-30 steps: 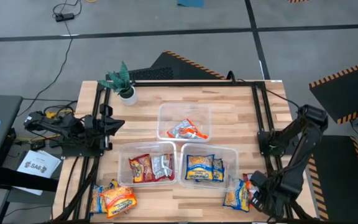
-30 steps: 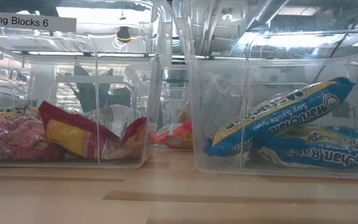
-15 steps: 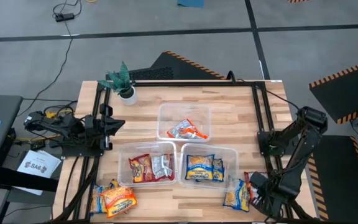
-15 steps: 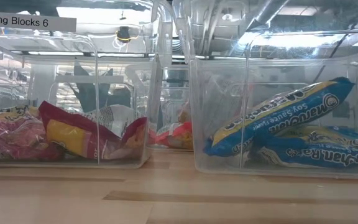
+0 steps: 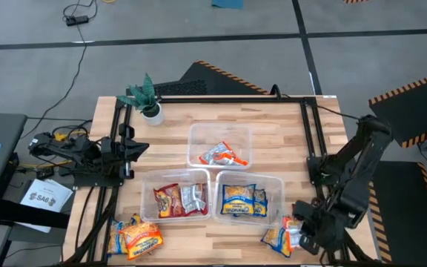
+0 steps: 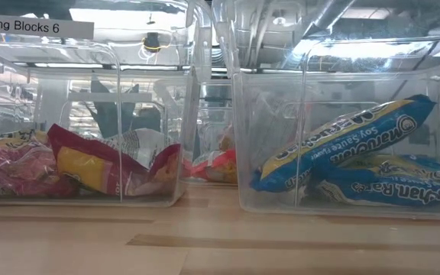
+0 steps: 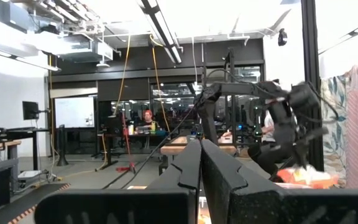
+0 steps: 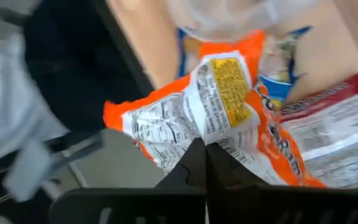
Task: Sort Maruchan noodles
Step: Put the orange noodle pack into the top transparent bin
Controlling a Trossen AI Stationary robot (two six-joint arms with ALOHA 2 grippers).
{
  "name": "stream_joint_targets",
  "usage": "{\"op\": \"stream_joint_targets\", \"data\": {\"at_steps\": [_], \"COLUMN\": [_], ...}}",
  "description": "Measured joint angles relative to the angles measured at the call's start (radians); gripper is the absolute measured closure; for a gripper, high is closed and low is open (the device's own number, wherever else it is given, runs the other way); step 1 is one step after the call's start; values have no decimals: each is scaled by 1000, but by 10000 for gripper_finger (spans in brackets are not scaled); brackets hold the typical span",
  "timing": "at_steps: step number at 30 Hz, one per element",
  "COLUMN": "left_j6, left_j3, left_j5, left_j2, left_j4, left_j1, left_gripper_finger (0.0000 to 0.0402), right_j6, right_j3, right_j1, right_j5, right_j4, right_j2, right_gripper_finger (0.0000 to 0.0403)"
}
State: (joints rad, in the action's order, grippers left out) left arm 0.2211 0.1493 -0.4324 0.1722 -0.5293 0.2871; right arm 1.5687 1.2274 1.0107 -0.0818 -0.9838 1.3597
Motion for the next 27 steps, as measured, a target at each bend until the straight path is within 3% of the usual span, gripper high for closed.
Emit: {"op": "stream_joint_targets", "data": {"at_steps": [5, 9, 15, 21, 27], "left_j6": [0, 0, -10, -10, -9], "left_j3": [0, 0, 0, 0, 0], "left_j5": [0, 0, 0, -1, -1], "left_j2": [0, 0, 0, 0, 0], "left_j4": [0, 0, -3, -3, -4], "left_j1": [0, 0, 0, 0, 0], "left_gripper_finger": [402, 401, 401, 401, 402], "right_j6": [0, -102, -529, -1036, -1486], "right_j3": [90, 169, 212, 211, 211], "right_j1": [0, -12, -150, -396, -682], "right_j5": [-8, -98, -294, -308, -294], "right_j4": [-4, -79, -86, 77, 387], "right_j2": [-25, -23, -17, -17, 39], "right_gripper_finger": [398, 398, 398, 396, 396]}}
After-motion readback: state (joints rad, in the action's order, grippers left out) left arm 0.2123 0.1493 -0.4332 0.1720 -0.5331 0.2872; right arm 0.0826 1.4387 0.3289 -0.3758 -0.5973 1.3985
